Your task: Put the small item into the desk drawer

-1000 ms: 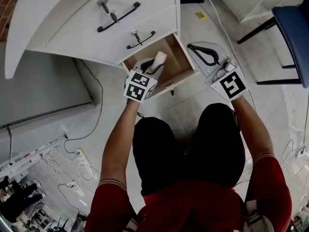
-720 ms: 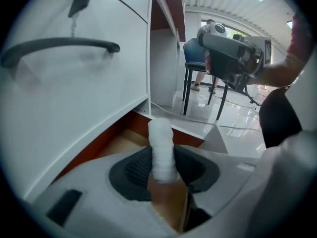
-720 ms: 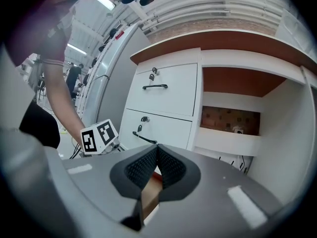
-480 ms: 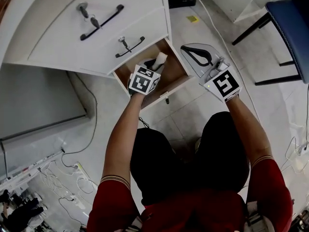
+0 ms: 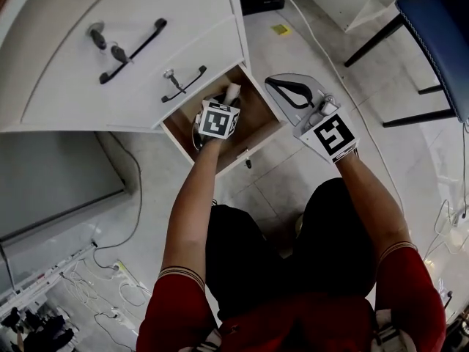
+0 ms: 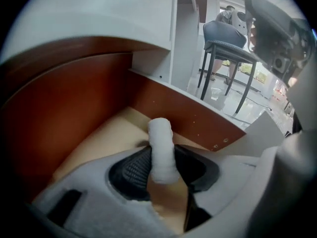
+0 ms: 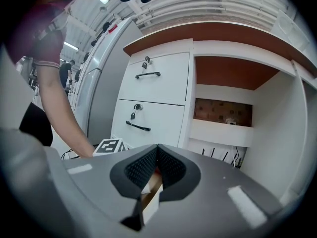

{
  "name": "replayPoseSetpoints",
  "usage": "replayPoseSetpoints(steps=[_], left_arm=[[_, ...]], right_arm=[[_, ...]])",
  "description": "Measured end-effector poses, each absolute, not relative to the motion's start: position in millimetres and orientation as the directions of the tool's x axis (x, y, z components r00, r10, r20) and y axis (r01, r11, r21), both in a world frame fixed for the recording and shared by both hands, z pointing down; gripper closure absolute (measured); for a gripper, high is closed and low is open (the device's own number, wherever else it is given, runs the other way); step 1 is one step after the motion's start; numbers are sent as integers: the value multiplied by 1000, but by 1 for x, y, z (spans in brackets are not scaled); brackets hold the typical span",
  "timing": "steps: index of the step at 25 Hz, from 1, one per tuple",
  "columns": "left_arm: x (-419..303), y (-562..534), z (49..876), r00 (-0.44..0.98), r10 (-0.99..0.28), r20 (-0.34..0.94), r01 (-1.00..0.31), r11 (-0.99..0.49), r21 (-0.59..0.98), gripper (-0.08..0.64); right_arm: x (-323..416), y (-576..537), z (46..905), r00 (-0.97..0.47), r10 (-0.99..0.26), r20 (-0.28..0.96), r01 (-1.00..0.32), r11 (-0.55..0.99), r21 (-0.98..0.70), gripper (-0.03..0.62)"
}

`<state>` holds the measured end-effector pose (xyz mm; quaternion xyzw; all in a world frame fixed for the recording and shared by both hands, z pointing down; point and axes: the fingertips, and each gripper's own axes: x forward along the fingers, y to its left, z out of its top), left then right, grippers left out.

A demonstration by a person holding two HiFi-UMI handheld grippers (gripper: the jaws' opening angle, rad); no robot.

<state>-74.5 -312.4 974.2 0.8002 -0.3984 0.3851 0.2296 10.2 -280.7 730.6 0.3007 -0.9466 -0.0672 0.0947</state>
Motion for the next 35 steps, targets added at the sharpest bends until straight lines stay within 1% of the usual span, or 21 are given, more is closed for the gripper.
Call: replayPoseSetpoints(steps=[6,13,17,20,24,31,33,35], left_arm=[[-82,-316,991,337,-434,836,-824,-566,38,405],[-87,-315,1005,315,-431,846,-818,-574,12,393],[-92,-307,1002,287,-406,868,-820,-573,3,354],[-83,-307,995,328,-423,844,-804,-595,14,326],[-79,-305,980,352,-446,823,-796,-605,12,316],[-72,-301,938,407,-521,751,-766,-642,-31,322],[-71,-299,919,423,-549,721,-758,-651,-51,342],[-72,-297,898,438,-582,685,-750,-657,-79,386]], right_arm=[[11,-283,743,-799,-577,170,-551,815,176,581],[12,-287,752,-793,-583,177,-571,812,118,581],[13,-287,753,-792,-586,170,-579,810,94,581],[14,-288,754,-791,-587,171,-583,809,76,581],[13,-290,752,-794,-586,162,-582,810,73,581],[11,-292,751,-802,-573,167,-569,819,81,581],[10,-291,751,-806,-567,171,-562,823,84,581],[10,-291,749,-810,-561,172,-554,828,89,581]])
